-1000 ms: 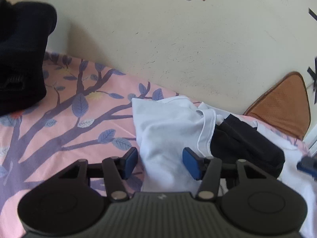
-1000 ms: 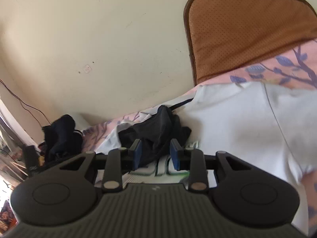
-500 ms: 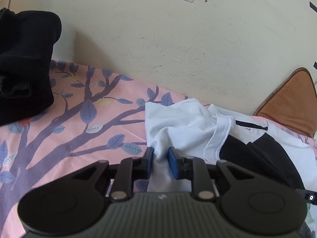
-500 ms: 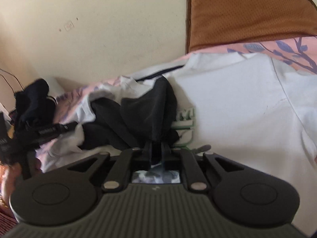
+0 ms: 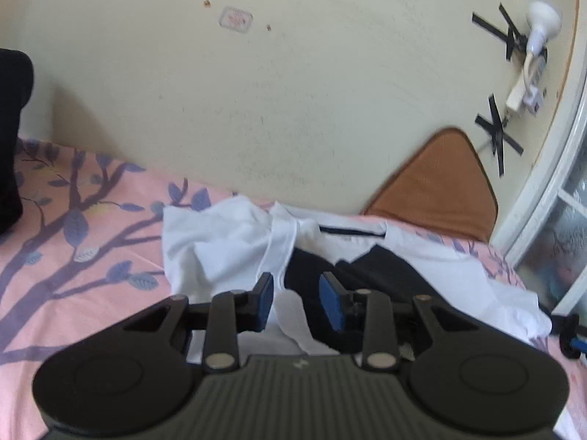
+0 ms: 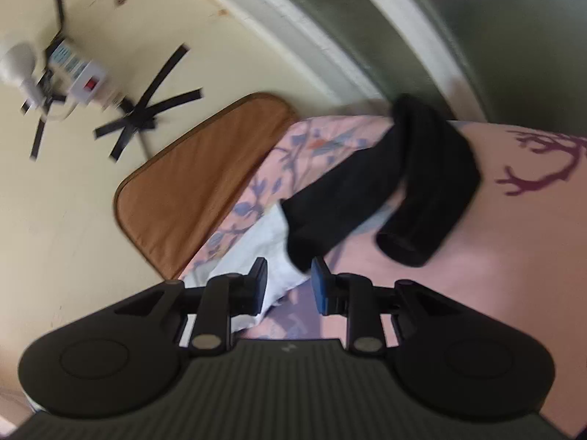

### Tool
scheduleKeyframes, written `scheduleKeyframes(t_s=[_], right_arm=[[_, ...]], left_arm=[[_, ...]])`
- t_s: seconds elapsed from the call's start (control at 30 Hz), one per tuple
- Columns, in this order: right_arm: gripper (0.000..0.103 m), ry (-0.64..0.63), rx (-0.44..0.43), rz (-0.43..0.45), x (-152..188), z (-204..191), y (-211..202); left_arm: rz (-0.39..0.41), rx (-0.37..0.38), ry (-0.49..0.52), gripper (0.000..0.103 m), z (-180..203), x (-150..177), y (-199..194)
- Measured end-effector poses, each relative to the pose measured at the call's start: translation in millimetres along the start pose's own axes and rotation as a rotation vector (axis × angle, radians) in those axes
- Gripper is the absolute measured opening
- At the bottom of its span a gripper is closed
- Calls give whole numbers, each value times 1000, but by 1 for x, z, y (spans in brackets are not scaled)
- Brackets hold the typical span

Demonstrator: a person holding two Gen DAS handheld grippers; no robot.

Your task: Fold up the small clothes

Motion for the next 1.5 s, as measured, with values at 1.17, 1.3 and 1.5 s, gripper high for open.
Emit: scheduleKeyframes(t_s=[1.17, 1.3, 1.5], right_arm=[[29, -856, -517, -464, 226, -256, 64], [33, -593, -281, -251, 112, -202, 103], [33, -462, -107, -254, 71, -152, 151]], left_arm=[[-14, 174, -276, 50, -29, -8, -10], [-42, 194, -263, 51, -19, -3, -2], [-64, 169, -236, 48, -16, 3, 3]])
Point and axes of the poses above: each gripper's, at about its wrist camera, not at the fingertips, and y roughly the way its jaws point, z to its right, x to its underside, the point moved 10 cm from there along y, roughly the way its jaws point, and after that the axes turned 3 degrees about y, right-handed, at the moved point
